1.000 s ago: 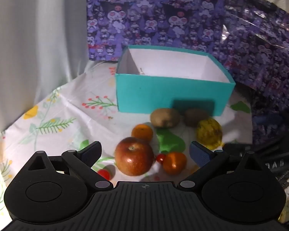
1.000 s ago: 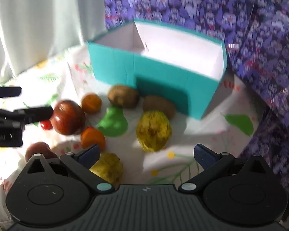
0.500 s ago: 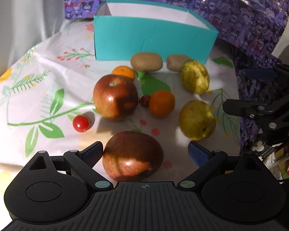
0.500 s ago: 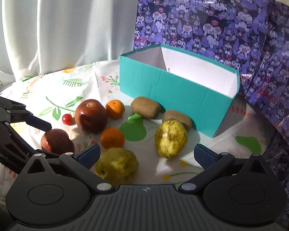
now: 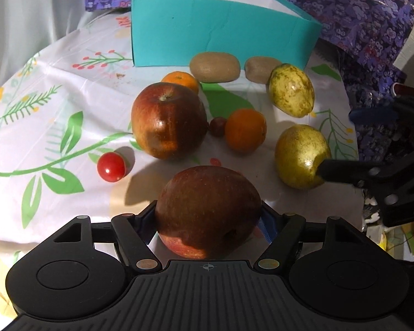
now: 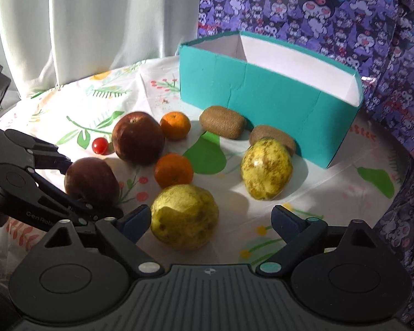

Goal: Organize fruits
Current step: 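Close the left tool on the red apple while the right tool grips the yellow pear, then lift and carry the apple and pear with both tools into the teal box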

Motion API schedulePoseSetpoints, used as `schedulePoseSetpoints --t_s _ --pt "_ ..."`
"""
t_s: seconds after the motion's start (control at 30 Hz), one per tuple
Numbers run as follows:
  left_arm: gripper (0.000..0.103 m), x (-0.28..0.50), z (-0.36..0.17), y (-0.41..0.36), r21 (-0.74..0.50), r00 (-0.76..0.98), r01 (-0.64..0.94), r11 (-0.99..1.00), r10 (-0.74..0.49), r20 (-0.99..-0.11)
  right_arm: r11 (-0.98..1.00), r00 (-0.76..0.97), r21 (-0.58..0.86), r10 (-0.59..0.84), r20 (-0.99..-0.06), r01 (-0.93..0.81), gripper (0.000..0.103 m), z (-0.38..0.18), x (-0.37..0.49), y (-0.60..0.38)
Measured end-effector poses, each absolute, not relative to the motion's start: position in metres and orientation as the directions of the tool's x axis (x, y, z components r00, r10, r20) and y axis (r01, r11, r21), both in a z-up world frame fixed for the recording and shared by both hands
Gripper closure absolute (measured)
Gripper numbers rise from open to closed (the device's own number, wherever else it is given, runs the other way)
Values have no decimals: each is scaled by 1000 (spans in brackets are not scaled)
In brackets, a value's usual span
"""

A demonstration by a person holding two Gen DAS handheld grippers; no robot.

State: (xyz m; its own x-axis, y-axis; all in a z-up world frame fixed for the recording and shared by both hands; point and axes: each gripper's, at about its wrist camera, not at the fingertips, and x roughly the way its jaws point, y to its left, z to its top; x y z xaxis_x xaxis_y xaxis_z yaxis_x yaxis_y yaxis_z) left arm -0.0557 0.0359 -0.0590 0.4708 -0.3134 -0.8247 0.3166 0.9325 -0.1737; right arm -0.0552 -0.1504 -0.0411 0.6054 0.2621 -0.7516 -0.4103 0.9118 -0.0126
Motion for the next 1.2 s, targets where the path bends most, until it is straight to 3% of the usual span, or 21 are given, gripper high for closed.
schedulePoseSetpoints --t_s 0.3,0.43,0.77,1.07,1.2 --pt "26 -66 -42 49 -207 499 309 928 -344 -796 901 565 45 308 -765 -431 15 -56 -42 -135" --pt "26 -70 -43 49 -202 497 297 933 -332 -802 894 532 60 317 -785 -444 32 -69 -36 -127" --pt "26 -64 -14 45 -175 545 275 945 -303 -782 912 564 104 332 -756 -397 33 -64 -34 -143" --pt "26 7 77 4 -122 727 307 944 -316 -610 944 674 145 313 -669 -296 33 -20 -16 -187" --pt "26 66 88 -29 -43 780 228 973 -209 -589 964 734 150 265 -625 -221 33 -2 -1 -205"
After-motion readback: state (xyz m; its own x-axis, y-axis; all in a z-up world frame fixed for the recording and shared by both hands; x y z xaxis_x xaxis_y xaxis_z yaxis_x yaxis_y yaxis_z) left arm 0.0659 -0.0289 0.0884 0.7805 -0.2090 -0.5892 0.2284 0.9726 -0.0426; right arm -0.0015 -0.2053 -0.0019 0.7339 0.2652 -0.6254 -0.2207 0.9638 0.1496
